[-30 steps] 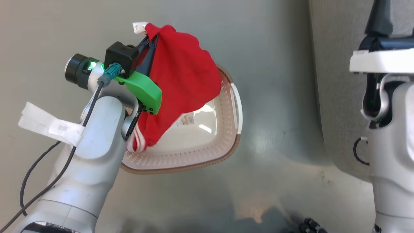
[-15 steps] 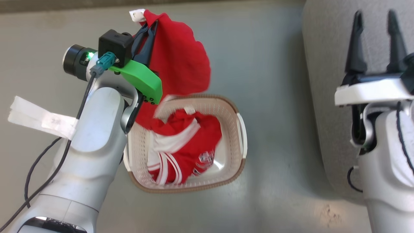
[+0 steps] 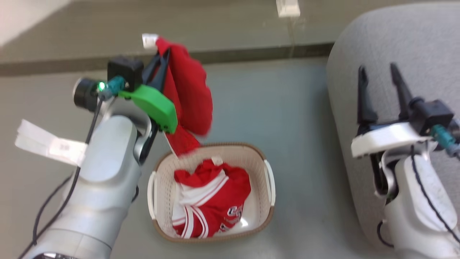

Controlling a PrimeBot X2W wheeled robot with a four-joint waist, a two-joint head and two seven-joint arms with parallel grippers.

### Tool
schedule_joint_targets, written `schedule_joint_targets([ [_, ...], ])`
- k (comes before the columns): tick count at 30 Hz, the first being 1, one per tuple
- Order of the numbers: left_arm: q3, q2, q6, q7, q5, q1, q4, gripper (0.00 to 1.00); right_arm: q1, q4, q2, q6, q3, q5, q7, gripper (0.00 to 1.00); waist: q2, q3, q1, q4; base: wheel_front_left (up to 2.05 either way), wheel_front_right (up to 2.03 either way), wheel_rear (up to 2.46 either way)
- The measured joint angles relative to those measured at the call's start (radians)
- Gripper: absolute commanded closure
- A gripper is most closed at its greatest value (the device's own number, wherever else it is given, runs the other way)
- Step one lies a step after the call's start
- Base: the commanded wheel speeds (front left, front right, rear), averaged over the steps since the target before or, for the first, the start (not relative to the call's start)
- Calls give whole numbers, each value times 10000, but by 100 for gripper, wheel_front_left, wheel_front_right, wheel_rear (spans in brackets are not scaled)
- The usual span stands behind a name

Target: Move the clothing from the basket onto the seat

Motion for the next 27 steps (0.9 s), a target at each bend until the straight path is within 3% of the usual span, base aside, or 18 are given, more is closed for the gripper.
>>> schedule_joint_targets([
  [14,-418,-13,-4,546,-600,662,100,100,1014,627,44,548,713,90,0,0,0,-1925,0,-91,0,0,0],
  [27,-1183,-10,-6,1007,-1166,763,-493,100,973,1030,56,1051,2199,96,0,0,0,-2221,0,-208,0,0,0],
])
